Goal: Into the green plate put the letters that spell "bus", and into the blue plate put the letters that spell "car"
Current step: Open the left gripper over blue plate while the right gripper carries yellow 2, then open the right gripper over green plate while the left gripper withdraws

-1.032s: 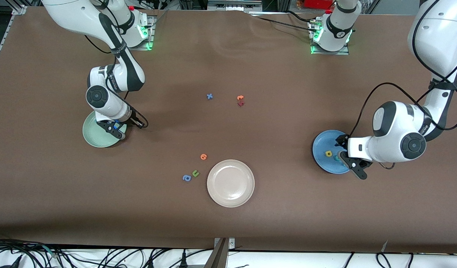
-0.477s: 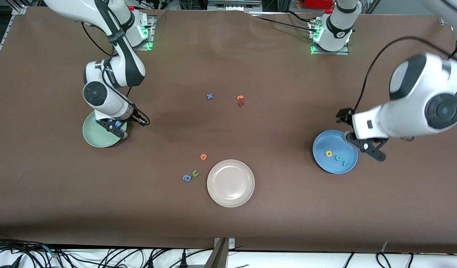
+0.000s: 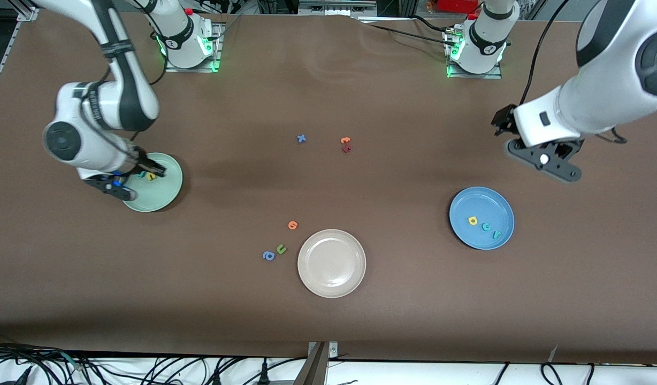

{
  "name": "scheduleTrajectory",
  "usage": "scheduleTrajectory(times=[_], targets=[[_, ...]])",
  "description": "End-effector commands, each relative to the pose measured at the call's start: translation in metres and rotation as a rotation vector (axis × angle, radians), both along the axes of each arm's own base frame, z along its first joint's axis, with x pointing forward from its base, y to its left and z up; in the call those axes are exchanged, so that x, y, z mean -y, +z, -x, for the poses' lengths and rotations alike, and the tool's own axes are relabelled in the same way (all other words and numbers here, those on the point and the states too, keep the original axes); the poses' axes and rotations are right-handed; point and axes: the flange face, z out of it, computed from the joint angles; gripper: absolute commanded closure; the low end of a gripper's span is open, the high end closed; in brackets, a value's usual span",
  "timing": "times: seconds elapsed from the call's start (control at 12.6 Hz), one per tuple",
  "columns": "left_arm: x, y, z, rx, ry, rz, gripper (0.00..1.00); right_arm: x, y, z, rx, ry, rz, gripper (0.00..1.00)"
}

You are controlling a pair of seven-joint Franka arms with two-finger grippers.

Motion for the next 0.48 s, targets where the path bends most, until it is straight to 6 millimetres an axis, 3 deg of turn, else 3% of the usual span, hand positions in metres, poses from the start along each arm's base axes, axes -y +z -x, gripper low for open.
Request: scheduleTrajectory(times=[0.0, 0.24, 0.32, 0.4], targets=[[-0.027, 0.005, 0.005, -0.012, 0.102, 0.048, 0.00, 0.007, -0.038, 0.016, -0.027, 0.036, 0.003, 0.96], [-0.060, -0.002, 0.012, 0.117, 0.175, 0.047, 0.00, 0.009, -0.061, 0.024, -0.017, 0.035, 0.011, 0.92], [-0.071, -0.005, 0.017, 0.189, 0.199, 0.055, 0.00, 0.009, -0.060, 0.023, -0.015, 0.036, 0.010, 0.69], [-0.074, 0.000, 0.023, 0.233, 0.207, 0.060, 0.00, 0.007, -0.058, 0.021, -0.011, 0.039, 0.009, 0.13]])
